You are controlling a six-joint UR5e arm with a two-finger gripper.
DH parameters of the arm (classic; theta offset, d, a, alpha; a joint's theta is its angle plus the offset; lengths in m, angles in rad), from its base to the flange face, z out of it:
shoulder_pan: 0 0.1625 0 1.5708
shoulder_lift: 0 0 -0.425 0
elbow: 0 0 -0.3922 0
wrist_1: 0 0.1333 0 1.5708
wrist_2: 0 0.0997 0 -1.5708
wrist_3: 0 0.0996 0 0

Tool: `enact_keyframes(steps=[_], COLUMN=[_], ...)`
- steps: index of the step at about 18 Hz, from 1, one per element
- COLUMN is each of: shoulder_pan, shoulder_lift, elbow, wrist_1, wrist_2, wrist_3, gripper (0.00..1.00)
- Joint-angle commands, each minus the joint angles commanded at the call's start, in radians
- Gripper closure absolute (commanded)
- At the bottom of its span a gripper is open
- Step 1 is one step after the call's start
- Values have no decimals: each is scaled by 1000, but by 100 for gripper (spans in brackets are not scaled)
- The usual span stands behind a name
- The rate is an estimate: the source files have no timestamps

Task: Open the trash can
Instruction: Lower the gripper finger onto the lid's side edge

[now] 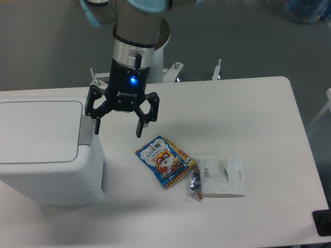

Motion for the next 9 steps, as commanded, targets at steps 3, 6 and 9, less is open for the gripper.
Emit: enact_keyframes(steps=[3,6,9], shoulder_pan=[-2,-8,-11], shoulder_lift=[2,0,0], elbow=[-2,-6,-9], wrist_1=[0,2,2], wrist_2=[0,0,0], wrist_3=[0,0,0], gripper=[0,0,0])
